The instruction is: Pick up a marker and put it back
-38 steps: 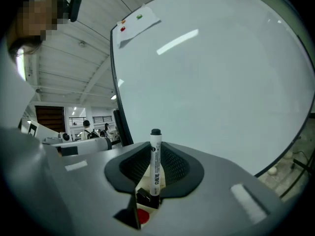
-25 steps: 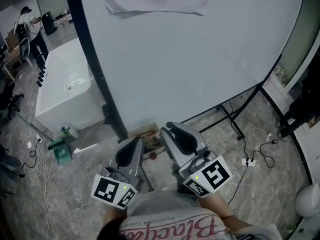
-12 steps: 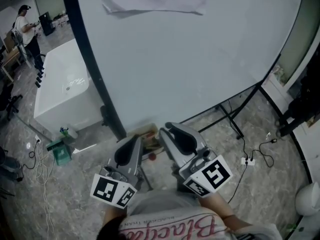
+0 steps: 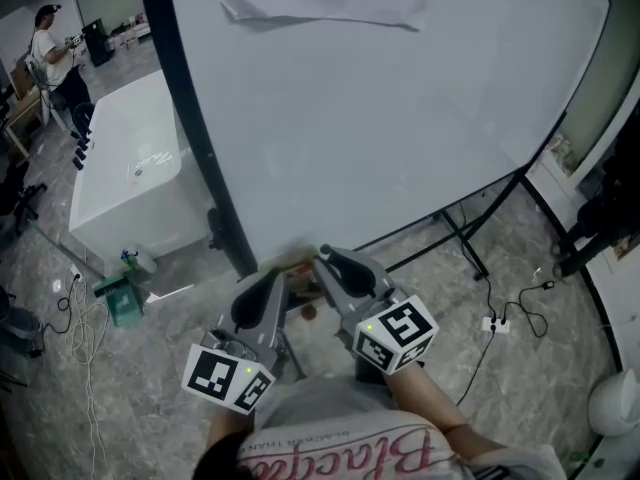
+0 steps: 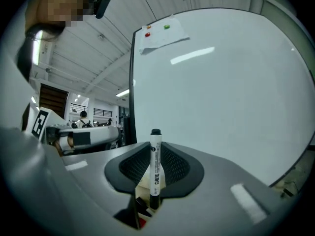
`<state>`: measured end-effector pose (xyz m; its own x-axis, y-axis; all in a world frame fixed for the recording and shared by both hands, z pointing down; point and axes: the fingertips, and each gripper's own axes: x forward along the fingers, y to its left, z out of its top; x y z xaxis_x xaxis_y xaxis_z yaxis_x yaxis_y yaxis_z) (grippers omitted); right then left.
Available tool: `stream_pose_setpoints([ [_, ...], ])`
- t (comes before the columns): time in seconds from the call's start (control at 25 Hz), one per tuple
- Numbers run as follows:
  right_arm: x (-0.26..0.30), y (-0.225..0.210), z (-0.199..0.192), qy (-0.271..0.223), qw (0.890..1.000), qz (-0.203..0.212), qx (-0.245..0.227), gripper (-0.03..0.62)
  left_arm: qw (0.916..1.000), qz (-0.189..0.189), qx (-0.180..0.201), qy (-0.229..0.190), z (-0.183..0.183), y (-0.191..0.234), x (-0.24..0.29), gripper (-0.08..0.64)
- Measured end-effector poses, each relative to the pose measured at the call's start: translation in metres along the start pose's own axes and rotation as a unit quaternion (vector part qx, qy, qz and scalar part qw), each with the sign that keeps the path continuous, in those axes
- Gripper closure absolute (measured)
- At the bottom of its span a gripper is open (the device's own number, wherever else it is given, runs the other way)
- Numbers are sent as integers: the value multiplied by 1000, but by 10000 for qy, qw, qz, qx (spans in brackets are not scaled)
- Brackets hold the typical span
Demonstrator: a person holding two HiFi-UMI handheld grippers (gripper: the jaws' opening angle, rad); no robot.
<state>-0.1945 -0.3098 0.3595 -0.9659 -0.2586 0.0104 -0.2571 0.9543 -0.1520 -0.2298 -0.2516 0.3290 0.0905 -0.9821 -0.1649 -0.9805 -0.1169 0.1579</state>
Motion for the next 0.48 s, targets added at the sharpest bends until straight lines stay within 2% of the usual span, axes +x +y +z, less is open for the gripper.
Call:
stream_pose_setpoints([
  [0.28,11,-16,-53,806,9951,-269,512,526,9999,-60,-56,73,-4,-1,2,561],
  [0.48,10,-26,-68,892,9897,-414,1044,526,9999,-57,-109,100,-7,-2,0,561],
])
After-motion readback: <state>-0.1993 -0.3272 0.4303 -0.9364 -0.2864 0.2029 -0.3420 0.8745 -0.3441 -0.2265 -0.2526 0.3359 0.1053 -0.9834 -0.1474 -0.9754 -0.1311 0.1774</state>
